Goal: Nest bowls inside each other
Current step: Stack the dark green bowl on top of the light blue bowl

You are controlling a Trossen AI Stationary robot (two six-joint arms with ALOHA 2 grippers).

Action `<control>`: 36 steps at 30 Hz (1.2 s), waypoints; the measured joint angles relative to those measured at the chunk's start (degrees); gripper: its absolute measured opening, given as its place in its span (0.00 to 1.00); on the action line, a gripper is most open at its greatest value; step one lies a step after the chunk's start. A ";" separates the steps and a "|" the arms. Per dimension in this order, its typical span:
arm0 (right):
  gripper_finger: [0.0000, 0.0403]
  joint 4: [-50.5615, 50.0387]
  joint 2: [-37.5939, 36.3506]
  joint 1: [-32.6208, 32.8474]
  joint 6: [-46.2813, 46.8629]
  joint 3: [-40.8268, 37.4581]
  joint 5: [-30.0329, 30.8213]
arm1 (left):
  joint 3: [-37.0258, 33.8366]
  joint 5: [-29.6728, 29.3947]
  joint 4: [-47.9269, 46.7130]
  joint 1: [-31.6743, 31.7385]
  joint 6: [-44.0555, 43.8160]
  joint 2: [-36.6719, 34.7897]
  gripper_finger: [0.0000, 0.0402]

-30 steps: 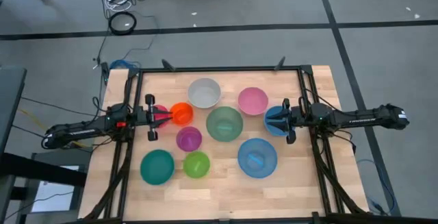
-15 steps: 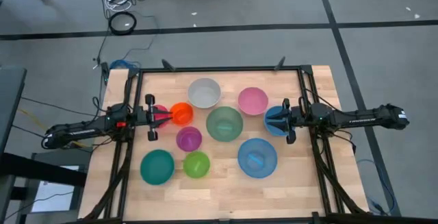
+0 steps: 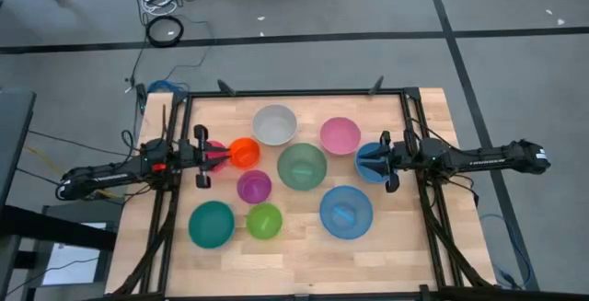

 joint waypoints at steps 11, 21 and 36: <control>0.23 12.98 0.00 0.14 6.31 0.00 0.00 | 0.02 -0.05 11.71 0.00 -25.28 0.00 0.23; 0.23 16.52 0.93 0.16 13.72 0.33 2.96 | 0.02 -0.09 21.77 0.00 -31.34 0.02 0.23; 0.22 3.07 20.43 14.55 3.77 18.93 29.75 | 26.44 -6.23 -19.02 -0.16 -14.03 12.63 0.23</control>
